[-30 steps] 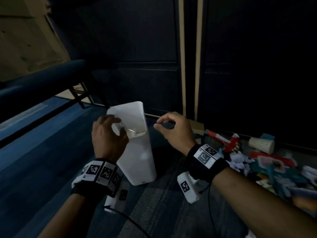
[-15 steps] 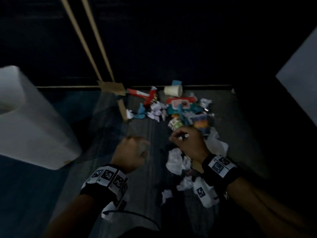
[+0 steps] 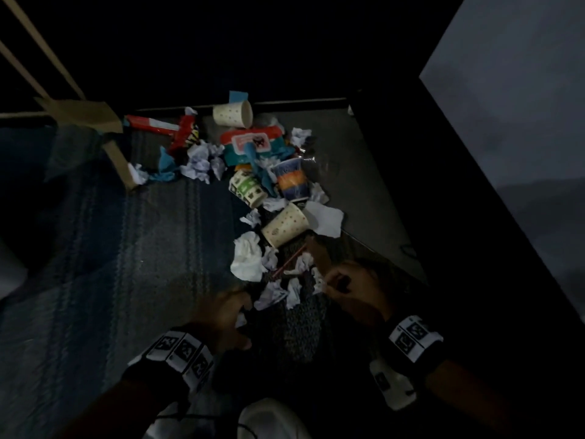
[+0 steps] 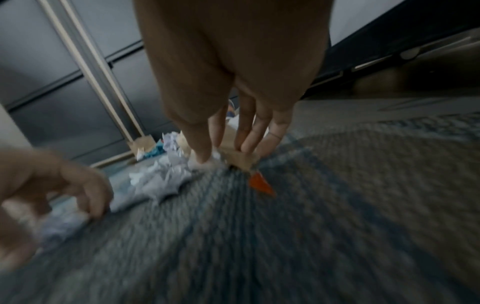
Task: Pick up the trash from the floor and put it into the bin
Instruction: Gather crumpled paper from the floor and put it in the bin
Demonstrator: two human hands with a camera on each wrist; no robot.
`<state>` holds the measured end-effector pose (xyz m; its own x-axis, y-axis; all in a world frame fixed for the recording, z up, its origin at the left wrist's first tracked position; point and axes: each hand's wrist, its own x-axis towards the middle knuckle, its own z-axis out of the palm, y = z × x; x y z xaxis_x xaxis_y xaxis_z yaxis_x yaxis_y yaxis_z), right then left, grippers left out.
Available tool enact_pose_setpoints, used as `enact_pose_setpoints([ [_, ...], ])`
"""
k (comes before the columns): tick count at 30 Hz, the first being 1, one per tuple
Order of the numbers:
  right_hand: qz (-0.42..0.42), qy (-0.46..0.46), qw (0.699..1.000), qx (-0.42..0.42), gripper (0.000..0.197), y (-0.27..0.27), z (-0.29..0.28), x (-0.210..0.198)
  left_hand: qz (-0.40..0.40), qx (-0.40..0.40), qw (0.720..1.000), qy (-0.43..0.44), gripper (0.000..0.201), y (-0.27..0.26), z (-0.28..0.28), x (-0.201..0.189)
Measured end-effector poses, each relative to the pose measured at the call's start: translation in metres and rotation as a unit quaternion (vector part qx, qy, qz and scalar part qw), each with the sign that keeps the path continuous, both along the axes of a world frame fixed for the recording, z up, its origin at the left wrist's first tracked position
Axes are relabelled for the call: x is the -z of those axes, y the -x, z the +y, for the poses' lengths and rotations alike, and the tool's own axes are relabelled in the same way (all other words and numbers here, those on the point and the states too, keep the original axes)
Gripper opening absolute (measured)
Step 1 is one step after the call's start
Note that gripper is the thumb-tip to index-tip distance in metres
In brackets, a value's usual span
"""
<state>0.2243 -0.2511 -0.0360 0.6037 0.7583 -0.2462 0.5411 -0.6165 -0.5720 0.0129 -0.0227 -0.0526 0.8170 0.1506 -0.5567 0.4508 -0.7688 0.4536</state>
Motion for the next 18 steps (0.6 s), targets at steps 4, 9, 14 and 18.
enact_pose_setpoints([
  [4, -0.004, 0.031, 0.999, 0.015, 0.029, 0.007, -0.009, 0.013, -0.1, -0.044, 0.993, 0.034, 0.03, 0.014, -0.007, 0.019],
  [9, 0.023, 0.026, 0.994, 0.106, 0.053, 0.017, 0.007, 0.009, -0.146, -0.046, 0.988, 0.036, 0.019, 0.01, -0.005, 0.017],
  [14, -0.022, 0.023, 0.992, 0.119, 0.035, 0.017, 0.016, 0.008, -0.074, -0.07, 0.994, 0.033, 0.03, -0.003, -0.003, -0.006],
  [18, -0.117, 0.011, 0.987, 0.113, 0.014, 0.016, 0.018, -0.01, -0.067, -0.075, 0.993, 0.058, 0.021, -0.01, -0.001, -0.015],
])
